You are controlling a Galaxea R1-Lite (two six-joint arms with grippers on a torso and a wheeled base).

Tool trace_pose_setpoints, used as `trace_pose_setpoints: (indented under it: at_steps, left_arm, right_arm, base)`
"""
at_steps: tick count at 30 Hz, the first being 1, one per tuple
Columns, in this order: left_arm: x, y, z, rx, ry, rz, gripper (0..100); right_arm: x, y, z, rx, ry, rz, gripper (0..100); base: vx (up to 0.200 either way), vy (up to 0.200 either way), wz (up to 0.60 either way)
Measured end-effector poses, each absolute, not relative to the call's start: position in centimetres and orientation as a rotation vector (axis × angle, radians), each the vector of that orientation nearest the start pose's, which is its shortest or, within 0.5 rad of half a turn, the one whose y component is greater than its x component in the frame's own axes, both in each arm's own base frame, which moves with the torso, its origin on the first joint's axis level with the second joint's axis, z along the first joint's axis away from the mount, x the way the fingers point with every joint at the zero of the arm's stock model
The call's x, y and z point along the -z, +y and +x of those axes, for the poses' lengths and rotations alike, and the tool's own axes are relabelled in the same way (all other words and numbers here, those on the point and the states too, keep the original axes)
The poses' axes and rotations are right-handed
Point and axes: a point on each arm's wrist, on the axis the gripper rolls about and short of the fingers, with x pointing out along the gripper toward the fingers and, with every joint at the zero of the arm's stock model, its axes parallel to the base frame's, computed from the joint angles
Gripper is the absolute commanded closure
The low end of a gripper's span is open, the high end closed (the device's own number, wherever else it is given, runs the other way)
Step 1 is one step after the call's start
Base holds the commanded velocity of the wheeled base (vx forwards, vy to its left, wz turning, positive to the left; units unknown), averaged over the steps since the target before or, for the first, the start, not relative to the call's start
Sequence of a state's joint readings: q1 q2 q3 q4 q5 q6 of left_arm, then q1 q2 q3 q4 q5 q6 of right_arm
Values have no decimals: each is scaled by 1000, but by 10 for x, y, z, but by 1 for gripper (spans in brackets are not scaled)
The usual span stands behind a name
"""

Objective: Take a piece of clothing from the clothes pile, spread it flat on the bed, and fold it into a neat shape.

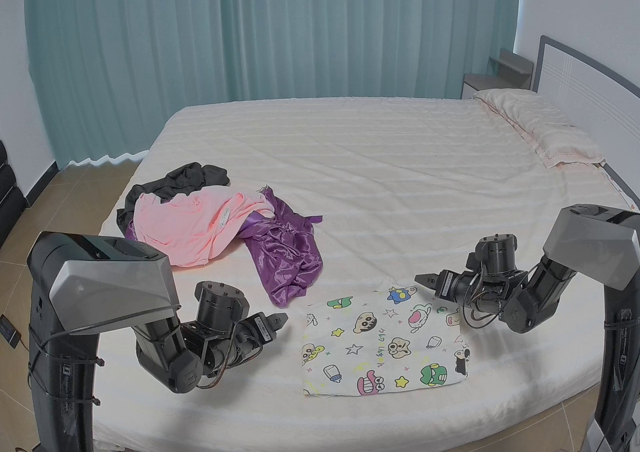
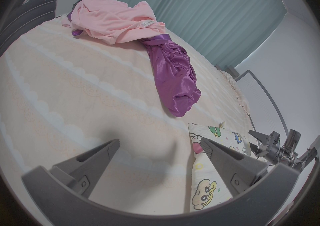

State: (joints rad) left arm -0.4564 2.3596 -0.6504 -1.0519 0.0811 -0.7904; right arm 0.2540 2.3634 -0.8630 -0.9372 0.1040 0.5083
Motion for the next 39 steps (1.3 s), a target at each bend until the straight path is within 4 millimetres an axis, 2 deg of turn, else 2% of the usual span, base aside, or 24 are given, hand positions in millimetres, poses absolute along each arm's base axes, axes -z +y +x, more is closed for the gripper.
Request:
trace_pose_setpoints:
  at_steps: [14, 20, 21, 28, 32, 36, 39]
  left_arm:
    - [34, -150, 311, 89, 736, -580, 0]
    - [35, -150, 311, 89, 737, -580, 0]
    - [35, -150, 311, 89, 737, -580, 0]
    - [35, -150, 311, 88, 737, -581, 0]
    - [35, -150, 310, 89, 739, -581, 0]
    - [35, -150, 310, 88, 740, -581, 0]
    - [35, -149, 309, 86, 742, -583, 0]
  right_arm:
    - [18, 81, 394, -91, 591, 487, 100]
    - [23, 78, 398, -64, 588, 511, 100]
    - [24, 78, 398, -62, 590, 512, 0]
    - [19, 73, 393, -57, 576, 518, 0]
    - [13, 68, 375, -48, 596, 511, 0]
    - [-5, 62, 356, -51, 582, 496, 0]
    - [-11, 60, 340, -50, 601, 492, 0]
  base:
    - [0, 0, 0]
    - [0, 0, 0]
    - [0, 0, 0]
    - [0, 0, 0]
    - [0, 0, 0]
    - [0, 0, 0]
    - [0, 0, 0]
